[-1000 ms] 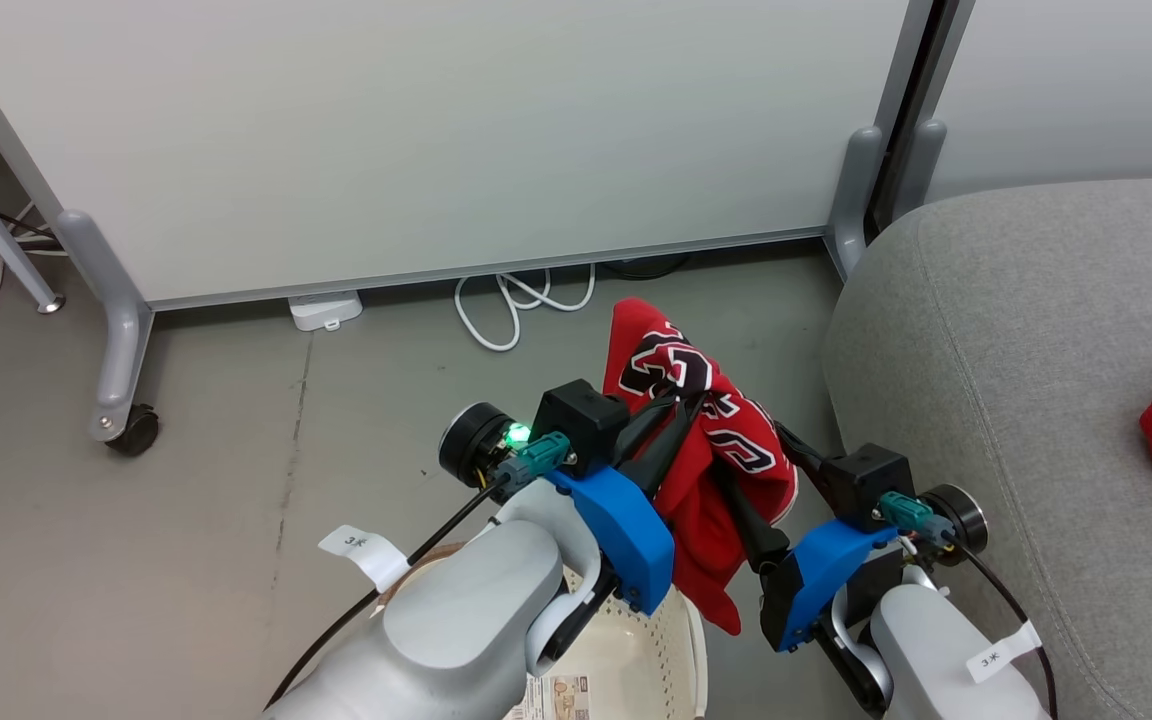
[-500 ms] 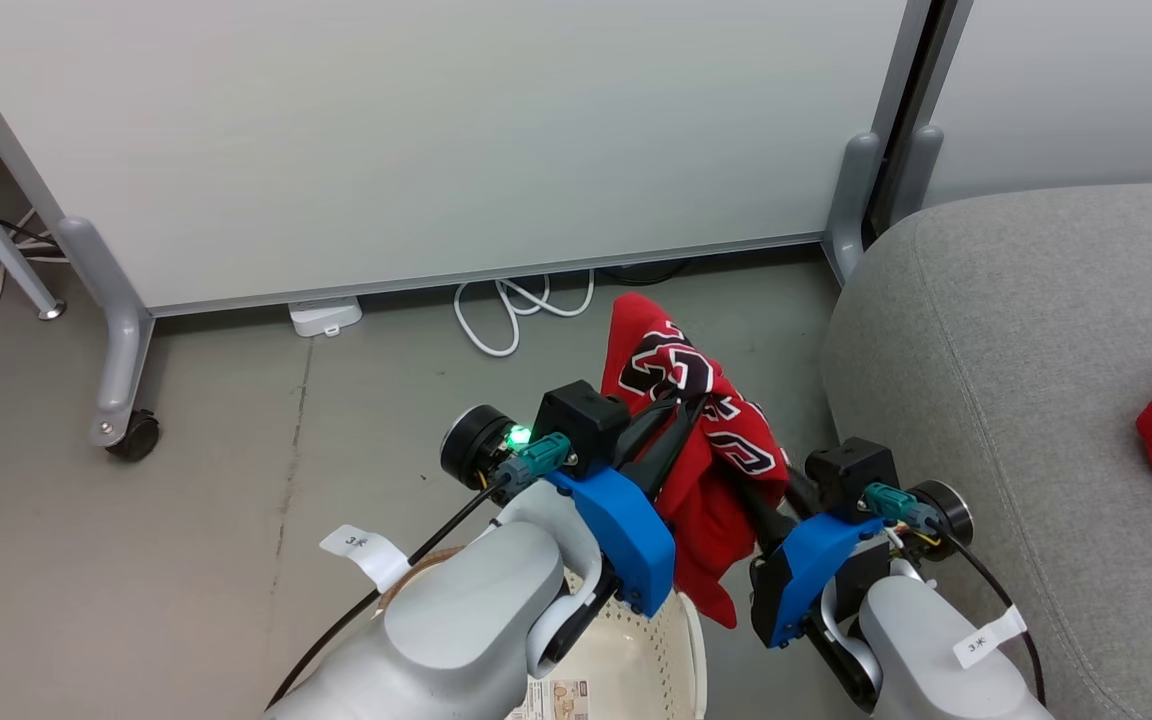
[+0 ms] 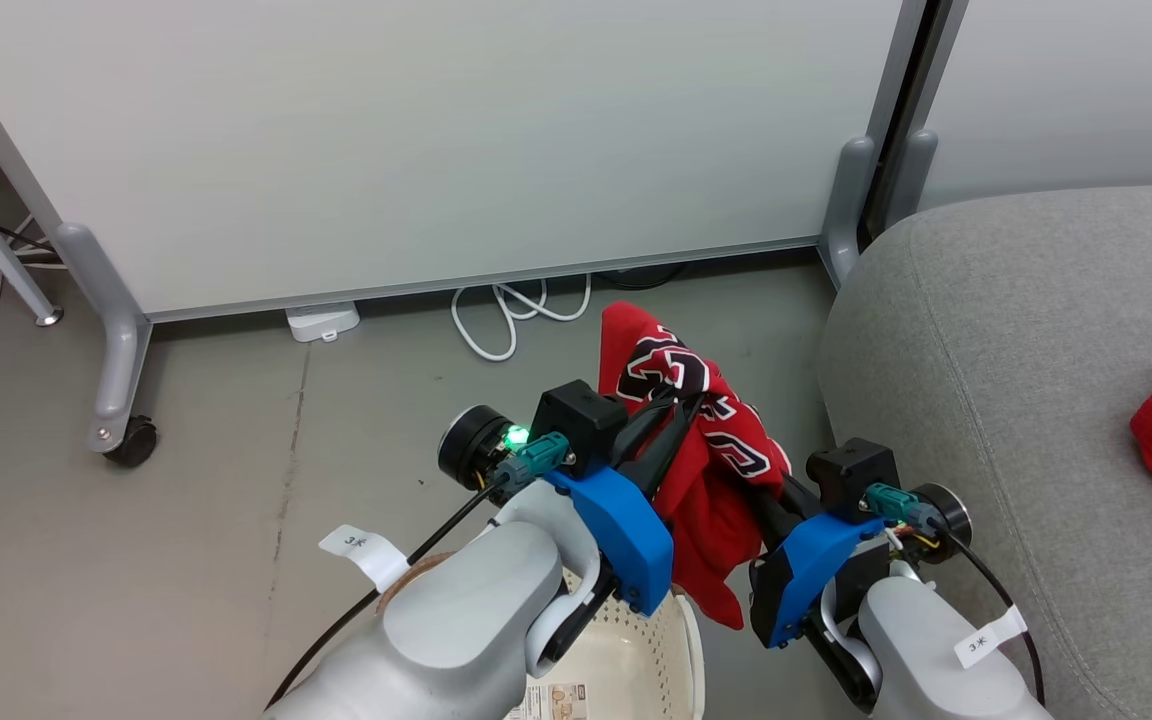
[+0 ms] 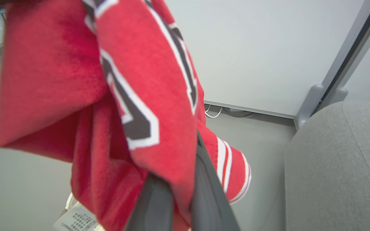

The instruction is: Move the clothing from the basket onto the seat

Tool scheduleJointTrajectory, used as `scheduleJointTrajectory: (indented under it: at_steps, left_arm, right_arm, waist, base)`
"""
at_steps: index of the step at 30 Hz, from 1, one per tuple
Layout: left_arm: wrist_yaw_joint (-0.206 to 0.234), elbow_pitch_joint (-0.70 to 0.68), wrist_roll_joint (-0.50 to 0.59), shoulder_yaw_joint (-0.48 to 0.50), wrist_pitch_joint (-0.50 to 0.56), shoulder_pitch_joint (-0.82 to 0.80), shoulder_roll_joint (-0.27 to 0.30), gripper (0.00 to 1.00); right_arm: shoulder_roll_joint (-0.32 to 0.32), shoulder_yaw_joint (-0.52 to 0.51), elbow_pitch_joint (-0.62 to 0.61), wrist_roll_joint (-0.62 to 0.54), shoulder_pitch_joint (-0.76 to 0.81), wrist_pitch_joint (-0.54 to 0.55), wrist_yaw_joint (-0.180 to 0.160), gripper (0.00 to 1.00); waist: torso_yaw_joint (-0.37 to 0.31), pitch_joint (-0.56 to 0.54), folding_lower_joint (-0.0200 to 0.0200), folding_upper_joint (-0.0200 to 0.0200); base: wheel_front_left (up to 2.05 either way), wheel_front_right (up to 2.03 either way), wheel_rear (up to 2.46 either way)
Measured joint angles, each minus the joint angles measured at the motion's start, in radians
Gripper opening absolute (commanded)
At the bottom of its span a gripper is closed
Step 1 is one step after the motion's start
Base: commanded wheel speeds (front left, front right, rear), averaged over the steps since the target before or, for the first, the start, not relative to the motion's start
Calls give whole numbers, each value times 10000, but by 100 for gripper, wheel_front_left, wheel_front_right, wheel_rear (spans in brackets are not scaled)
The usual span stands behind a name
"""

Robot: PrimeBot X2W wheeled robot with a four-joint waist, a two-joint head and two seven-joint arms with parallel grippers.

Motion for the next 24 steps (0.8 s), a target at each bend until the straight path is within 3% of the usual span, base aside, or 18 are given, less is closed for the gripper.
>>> scheduleJointTrajectory:
  at_steps: [10,11,13,14,15,24]
  left_arm:
    - [2,36,2,19,0,1,0,0]
    - [0,48,2,19,0,1,0,9]
    - [2,63,0,17,0,1,0,63]
    - [4,63,0,17,0,1,0,95]
    - [13,65,0,17,0,1,0,100]
    - [56,63,2,19,0,1,0,100]
  right_arm:
    - [0,-96,-73,8,-6,-2,0,0]
    - [0,-96,-81,15,-4,-2,0,0]
    - [0,-98,-94,19,1,-2,0,0]
    - [0,-102,-96,31,5,0,0,0]
    - [0,-107,-98,31,8,-2,0,0]
    - [0,-209,-128,8,31,0,0,0]
  waist:
    - [-19,-77,0,0]
    - [-22,-83,0,0]
    - [-28,-92,0,0]
    - [-30,-94,0,0]
    - [-31,-94,0,0]
    - [-54,-90,0,0]
  base:
    - [0,0,0]
    - [0,0,0]
    - [0,0,0]
    - [0,0,0]
    - [0,0,0]
    - [0,0,0]
